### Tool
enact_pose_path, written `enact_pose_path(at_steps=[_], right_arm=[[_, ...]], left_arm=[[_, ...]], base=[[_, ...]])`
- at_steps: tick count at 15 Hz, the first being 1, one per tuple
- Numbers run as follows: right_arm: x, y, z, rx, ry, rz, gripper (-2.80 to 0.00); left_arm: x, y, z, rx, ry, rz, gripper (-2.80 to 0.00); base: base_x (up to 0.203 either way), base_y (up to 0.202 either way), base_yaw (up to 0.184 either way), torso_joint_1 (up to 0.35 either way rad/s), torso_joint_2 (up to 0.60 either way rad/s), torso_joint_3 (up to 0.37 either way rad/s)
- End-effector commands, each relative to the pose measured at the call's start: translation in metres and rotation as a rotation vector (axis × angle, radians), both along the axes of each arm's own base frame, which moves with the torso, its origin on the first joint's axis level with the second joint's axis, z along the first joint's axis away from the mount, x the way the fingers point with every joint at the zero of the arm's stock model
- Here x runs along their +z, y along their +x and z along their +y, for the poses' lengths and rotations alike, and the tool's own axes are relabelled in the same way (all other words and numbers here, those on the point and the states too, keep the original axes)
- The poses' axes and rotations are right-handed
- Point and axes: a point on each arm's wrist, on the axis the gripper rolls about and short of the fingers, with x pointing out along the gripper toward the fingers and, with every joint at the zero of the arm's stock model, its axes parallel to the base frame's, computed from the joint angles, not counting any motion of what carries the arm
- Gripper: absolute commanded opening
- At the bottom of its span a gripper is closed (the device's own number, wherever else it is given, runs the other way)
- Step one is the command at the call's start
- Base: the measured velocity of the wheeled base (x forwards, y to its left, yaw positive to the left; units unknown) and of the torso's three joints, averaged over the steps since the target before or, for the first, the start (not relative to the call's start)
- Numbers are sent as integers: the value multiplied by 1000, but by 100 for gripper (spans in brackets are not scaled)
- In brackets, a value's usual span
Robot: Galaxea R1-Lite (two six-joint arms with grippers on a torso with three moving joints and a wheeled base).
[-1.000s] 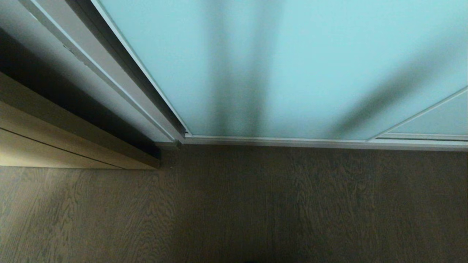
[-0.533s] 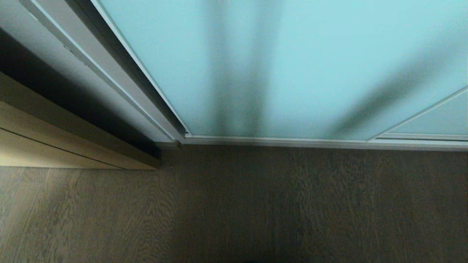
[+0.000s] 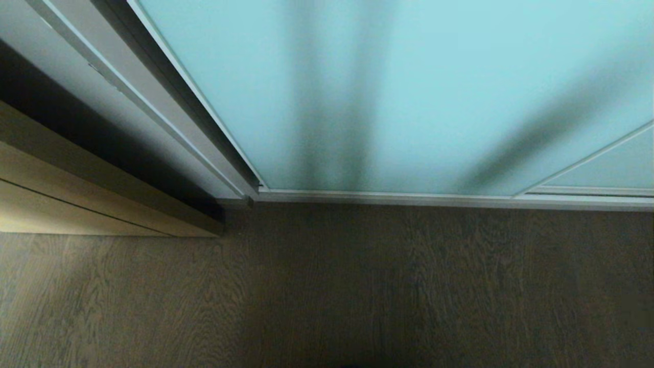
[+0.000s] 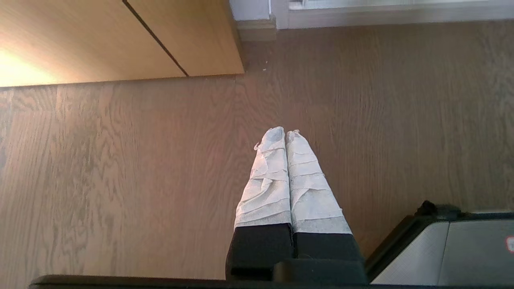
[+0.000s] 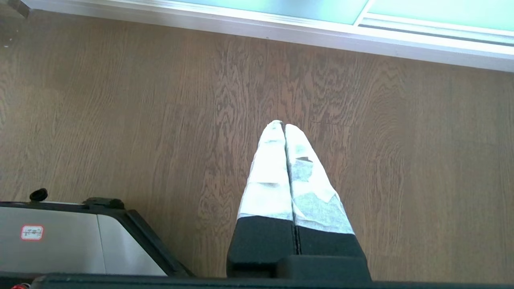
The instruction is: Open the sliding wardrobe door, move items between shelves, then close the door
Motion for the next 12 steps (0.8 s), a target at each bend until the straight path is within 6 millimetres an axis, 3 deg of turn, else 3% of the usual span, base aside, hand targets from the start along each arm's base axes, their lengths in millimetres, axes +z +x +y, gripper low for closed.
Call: enact_pose_path(at_steps=[1, 12], right_arm=[[0, 0, 0, 2, 0, 1, -280], [0, 0, 0, 0, 12, -1, -280]], left_arm=[[-1, 1, 0, 0, 0, 7, -280], [-1, 1, 0, -1, 0, 7, -280]], base=[[0, 0, 0, 0, 0, 0], [0, 0, 0, 0, 0, 0]])
